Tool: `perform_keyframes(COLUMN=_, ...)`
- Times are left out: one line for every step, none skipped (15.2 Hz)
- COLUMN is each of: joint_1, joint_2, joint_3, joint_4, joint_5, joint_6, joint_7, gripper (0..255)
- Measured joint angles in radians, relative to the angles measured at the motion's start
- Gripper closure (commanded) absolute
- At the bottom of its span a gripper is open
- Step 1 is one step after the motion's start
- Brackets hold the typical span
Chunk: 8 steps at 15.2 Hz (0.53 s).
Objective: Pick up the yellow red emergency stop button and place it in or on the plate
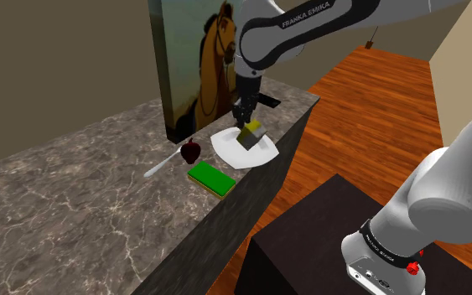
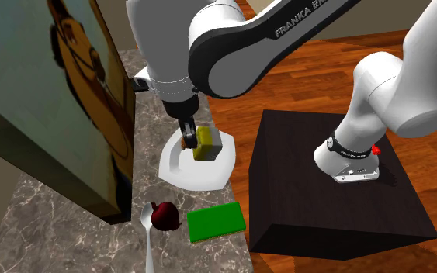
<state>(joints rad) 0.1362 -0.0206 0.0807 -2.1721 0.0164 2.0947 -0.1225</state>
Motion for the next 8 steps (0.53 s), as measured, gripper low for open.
perform_keyframes(joint_1=0.001, joint_2=0.006, joint_3=0.001, joint_4=-0.008, joint_5=0.000, joint_6=0.014, joint_7=0.001, gripper=255)
perform_keyframes(joint_1=0.000, joint_2=0.013, joint_3=0.000, joint_4=-0.013, joint_5=-0.001, joint_6=0.027, joint_7=0.000, gripper=255)
perform_keyframes(joint_1=0.001, joint_2=0.022, joint_3=0.001, joint_4=-0.019, joint_5=-0.002, joint_6=0.040, joint_7=0.002, gripper=255)
perform_keyframes(joint_1=0.001, joint_2=0.027, joint_3=0.001, joint_4=-0.026, joint_5=-0.002, joint_6=0.053, joint_7=0.003, gripper=255)
perform_keyframes(joint_1=0.001, joint_2=0.031, joint_3=0.001, joint_4=-0.035, joint_5=-0.002, joint_6=0.066, joint_7=0.003, gripper=255)
perform_keyframes(joint_1=0.002, joint_2=0.040, joint_3=0.002, joint_4=-0.039, joint_5=-0.003, joint_6=0.082, joint_7=0.003, gripper=255)
perform_keyframes(joint_1=0.003, joint_2=0.045, joint_3=0.003, joint_4=-0.041, joint_5=-0.003, joint_6=0.099, joint_7=0.004, gripper=255)
perform_keyframes(joint_1=0.001, joint_2=0.053, joint_3=0.001, joint_4=-0.052, joint_5=-0.004, joint_6=0.113, joint_7=0.002, gripper=255)
